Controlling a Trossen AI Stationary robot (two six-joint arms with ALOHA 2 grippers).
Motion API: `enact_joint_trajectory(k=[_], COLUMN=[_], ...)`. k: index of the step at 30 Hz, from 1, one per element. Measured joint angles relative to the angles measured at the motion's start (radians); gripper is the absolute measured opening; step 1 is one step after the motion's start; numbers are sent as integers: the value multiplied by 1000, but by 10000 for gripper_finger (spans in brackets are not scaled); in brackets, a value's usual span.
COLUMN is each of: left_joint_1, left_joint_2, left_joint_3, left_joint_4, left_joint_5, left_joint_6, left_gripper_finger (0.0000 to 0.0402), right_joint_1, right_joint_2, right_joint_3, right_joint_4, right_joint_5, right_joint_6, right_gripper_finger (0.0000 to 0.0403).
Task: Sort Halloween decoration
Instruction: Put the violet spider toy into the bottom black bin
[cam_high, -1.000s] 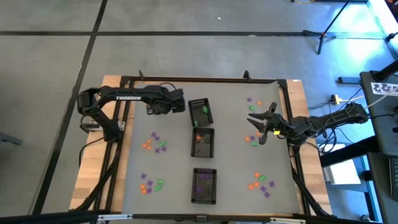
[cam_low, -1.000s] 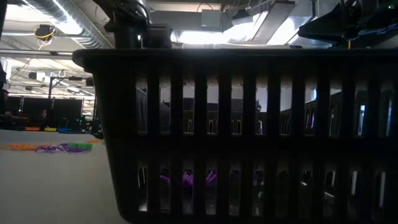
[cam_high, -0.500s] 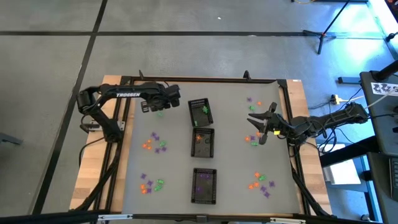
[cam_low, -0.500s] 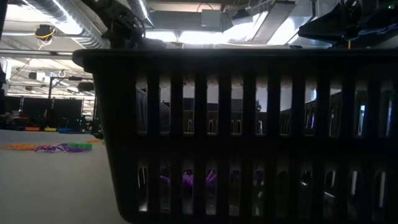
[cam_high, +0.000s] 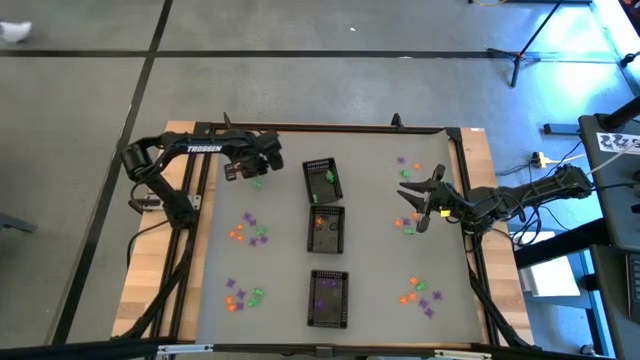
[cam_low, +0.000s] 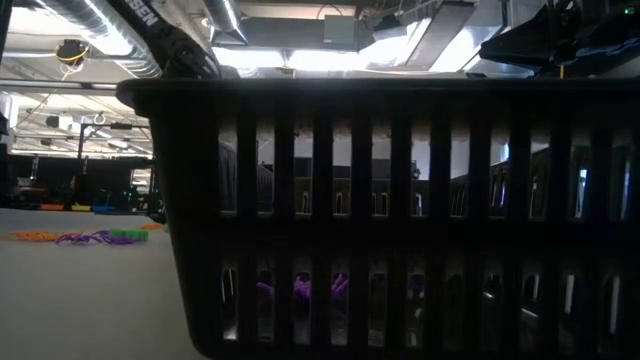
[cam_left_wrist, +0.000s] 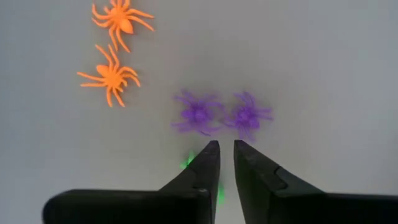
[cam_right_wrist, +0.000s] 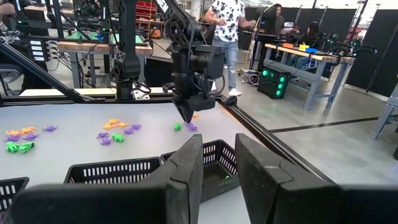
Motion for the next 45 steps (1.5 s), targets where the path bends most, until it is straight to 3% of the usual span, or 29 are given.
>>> enact_joint_trajectory(k=[6, 19, 24, 29, 35, 45], left_joint_1=[30, 76, 100, 108, 108, 96], left_joint_2=[0, 5, -4, -4, -3, -4], left_joint_3=[-11, -52, -138, -157, -158, -161], left_joint_4=[7, 79, 208, 230, 226, 222], left_joint_5=[17, -7, 22, 33, 48, 69], left_joint_6=[99, 123, 132, 115, 115, 112], left_gripper_finger=[49, 148, 158, 158, 129, 9], right_joint_1=[0, 0, 0, 0, 0, 0], right_joint_2=[0, 0, 0, 0, 0, 0], right_joint_3=[0, 0, 0, 0, 0, 0], right_joint_4=[0, 0, 0, 0, 0, 0], right_joint_5=[0, 0, 0, 0, 0, 0], right_joint_6=[0, 0, 0, 0, 0, 0], right_gripper_finger=[92, 92, 92, 92, 92, 92])
